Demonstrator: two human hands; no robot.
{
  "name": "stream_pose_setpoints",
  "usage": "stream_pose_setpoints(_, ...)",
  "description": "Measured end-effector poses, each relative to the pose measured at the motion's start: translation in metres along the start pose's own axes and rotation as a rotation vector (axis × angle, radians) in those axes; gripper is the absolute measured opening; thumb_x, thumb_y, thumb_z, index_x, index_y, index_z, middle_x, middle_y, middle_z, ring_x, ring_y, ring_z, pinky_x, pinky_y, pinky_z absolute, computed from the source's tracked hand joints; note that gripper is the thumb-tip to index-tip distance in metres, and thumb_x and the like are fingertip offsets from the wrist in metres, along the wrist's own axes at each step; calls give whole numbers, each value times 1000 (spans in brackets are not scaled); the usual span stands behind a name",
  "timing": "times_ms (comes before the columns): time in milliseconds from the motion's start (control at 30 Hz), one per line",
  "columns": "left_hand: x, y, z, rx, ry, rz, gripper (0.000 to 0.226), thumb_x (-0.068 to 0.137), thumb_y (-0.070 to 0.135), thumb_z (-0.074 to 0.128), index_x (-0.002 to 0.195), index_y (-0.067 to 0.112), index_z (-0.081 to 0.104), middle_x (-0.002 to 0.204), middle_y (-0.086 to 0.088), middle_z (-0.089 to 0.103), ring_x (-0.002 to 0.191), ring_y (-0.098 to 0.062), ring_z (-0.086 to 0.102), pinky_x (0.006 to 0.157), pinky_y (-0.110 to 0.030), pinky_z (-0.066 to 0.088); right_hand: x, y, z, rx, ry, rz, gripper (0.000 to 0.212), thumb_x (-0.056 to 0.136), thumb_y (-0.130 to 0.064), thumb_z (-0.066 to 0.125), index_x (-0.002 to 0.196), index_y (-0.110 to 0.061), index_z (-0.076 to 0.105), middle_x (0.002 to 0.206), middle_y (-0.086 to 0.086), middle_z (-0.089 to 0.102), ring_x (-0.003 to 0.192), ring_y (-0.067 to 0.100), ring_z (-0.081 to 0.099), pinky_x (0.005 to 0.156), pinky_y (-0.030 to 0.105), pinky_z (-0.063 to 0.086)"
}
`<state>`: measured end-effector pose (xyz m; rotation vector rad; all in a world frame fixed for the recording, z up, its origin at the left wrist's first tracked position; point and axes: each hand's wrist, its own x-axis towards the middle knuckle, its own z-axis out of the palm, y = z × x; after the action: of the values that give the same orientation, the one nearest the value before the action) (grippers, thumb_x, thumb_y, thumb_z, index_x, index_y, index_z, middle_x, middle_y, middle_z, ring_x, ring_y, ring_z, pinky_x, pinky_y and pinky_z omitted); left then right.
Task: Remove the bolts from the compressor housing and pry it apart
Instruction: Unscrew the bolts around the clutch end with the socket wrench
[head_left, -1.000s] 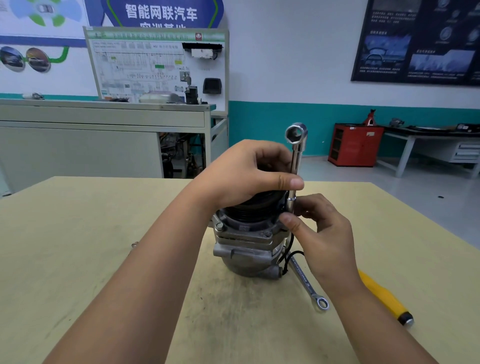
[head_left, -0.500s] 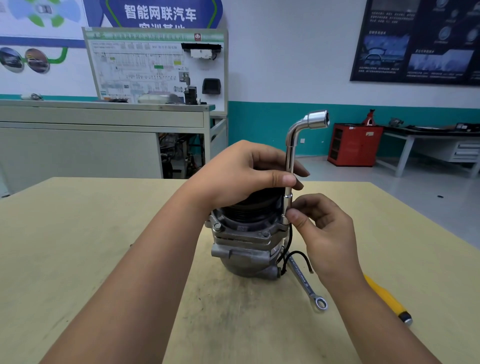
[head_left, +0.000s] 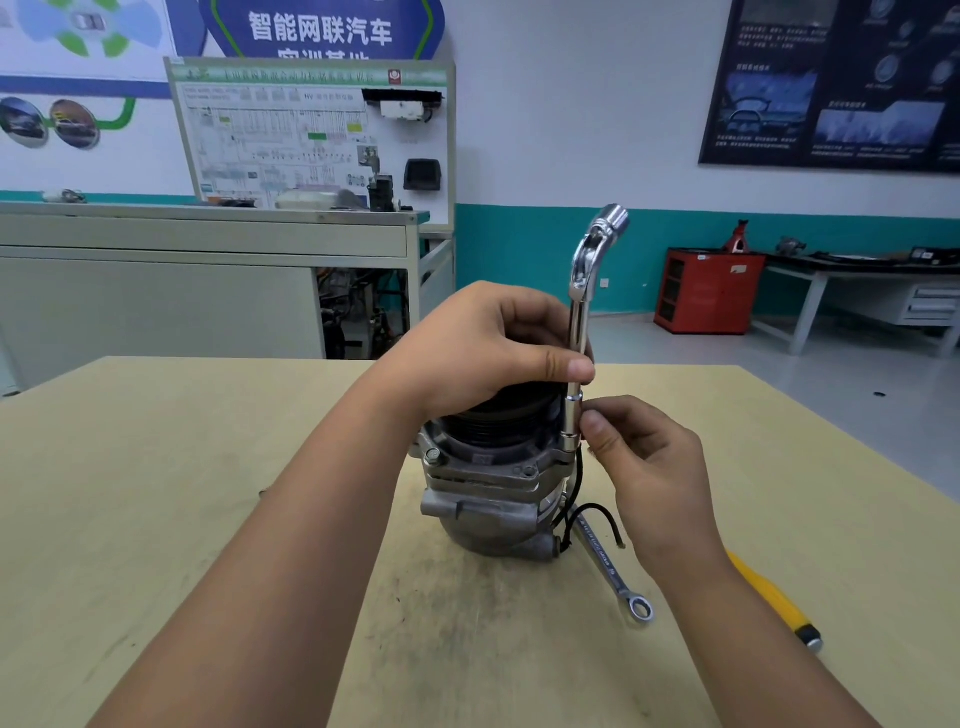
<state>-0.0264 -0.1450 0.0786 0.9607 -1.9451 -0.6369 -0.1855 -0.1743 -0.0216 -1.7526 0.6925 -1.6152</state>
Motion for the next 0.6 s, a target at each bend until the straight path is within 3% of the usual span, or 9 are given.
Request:
stream_pose_setpoints(133,0,2,2,22,15,9,12,66,30,75,76,26,68,71,12,71,74,-3,66,77,-13,49,1,-1,0,9,-25,-26,10,83,-20,64,83,-27,70,81,-7,69,80,8,62,72,16,48)
stream_pose_setpoints(333,-1,2,2,52,25,9,11,69,30,76,74,29,67,69,13,69,71,0,64,73,-12,48,1,-2,0,-23,0,-46,22,76,-23,69,79,-44,66,79,-16,67,76,1,62,71,12,48)
stream_pose_setpoints(600,0,3,3,70,38,17,19,62,38,75,71,25,66,67,13,66,68,-3,61,70,-17,47,-1,3,5,-60,10,-34,26,65,-23,70,76,-46,62,77,-18,65,75,2,60,71,12,47)
